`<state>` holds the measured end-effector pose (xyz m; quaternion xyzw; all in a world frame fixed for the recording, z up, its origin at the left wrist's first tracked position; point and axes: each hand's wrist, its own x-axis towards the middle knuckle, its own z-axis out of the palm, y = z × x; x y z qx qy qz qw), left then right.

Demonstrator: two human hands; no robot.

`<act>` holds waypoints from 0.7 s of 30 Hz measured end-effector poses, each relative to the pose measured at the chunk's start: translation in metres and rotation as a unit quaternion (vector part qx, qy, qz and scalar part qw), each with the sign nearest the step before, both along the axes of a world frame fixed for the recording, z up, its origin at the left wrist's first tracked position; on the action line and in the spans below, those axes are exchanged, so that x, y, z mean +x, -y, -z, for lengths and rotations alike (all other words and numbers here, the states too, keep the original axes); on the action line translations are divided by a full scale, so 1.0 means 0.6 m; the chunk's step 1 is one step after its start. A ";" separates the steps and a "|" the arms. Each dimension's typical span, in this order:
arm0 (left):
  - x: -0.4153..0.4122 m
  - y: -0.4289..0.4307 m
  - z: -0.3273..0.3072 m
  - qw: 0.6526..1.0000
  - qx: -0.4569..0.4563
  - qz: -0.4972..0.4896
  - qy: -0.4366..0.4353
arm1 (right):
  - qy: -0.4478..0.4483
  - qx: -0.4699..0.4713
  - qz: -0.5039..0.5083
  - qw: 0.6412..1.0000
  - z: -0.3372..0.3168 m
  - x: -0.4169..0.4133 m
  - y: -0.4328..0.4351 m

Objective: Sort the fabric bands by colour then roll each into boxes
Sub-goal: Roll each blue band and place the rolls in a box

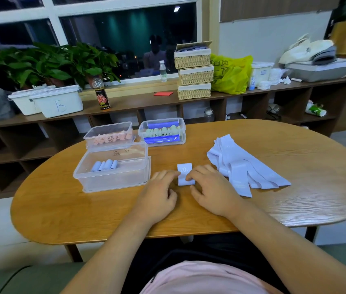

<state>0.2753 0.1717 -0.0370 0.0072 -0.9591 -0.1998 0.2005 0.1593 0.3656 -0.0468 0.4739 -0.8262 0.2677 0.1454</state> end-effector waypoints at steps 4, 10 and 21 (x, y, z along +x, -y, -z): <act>0.002 0.000 -0.001 1.000 0.009 -0.003 -0.015 | 0.015 0.013 0.008 1.000 -0.001 -0.002 -0.001; 0.004 -0.005 0.002 0.998 -0.034 0.052 -0.033 | 0.024 0.026 0.013 0.999 0.005 -0.008 0.001; -0.017 -0.004 -0.001 0.994 -0.089 0.055 0.008 | 0.037 0.005 0.041 0.998 0.005 -0.010 0.001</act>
